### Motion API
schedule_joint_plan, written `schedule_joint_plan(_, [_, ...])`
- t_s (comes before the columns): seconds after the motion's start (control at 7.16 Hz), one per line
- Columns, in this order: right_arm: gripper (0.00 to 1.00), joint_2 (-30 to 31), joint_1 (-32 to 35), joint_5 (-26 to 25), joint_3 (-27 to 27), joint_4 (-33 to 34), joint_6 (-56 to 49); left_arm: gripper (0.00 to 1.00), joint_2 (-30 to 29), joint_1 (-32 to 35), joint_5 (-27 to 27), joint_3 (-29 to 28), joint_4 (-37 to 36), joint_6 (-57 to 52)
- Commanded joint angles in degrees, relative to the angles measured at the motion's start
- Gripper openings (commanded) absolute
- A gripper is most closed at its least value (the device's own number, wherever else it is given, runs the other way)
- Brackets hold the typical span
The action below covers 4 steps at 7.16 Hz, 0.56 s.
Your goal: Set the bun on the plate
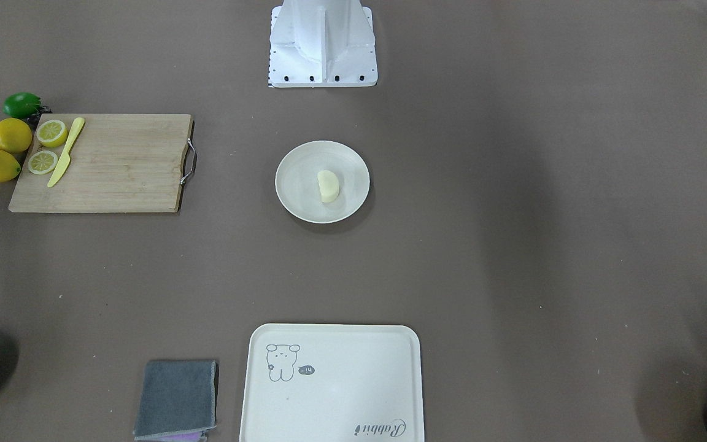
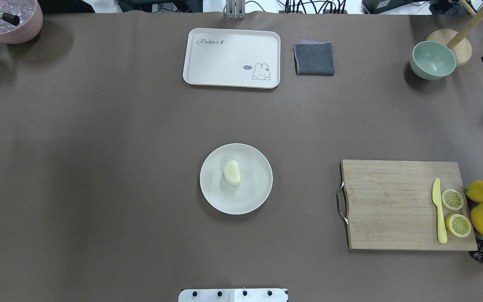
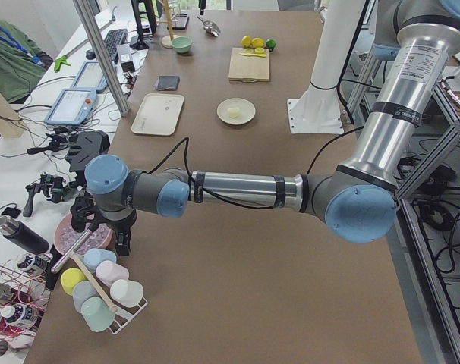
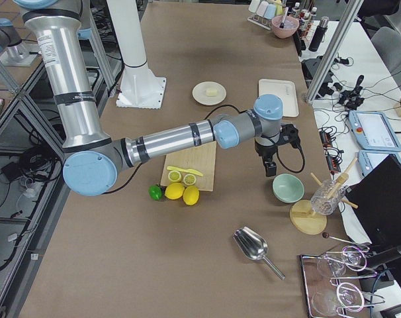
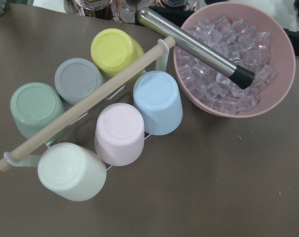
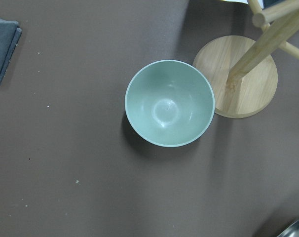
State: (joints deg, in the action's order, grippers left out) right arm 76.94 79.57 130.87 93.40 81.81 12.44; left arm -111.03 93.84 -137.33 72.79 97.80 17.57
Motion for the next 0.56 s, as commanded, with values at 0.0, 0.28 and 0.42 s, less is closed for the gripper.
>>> schedule_joint_plan(0.0, [1.0, -0.3, 0.1, 0.4, -1.1, -0.4, 0.0, 0.98, -0.7, 0.9, -3.6, 4.3, -6.6, 0.0])
schedule_joint_plan(0.28, [1.0, -0.8, 0.1, 0.3, -1.1, 0.0, 0.4, 0.98, -0.4, 0.9, -3.6, 4.4, -6.5, 0.0])
schedule_joint_plan(0.42, [1.0, -0.8, 0.2, 0.1, -1.4, 0.0, 0.5, 0.98, -0.4, 0.8, -3.6, 4.4, -6.4, 0.0])
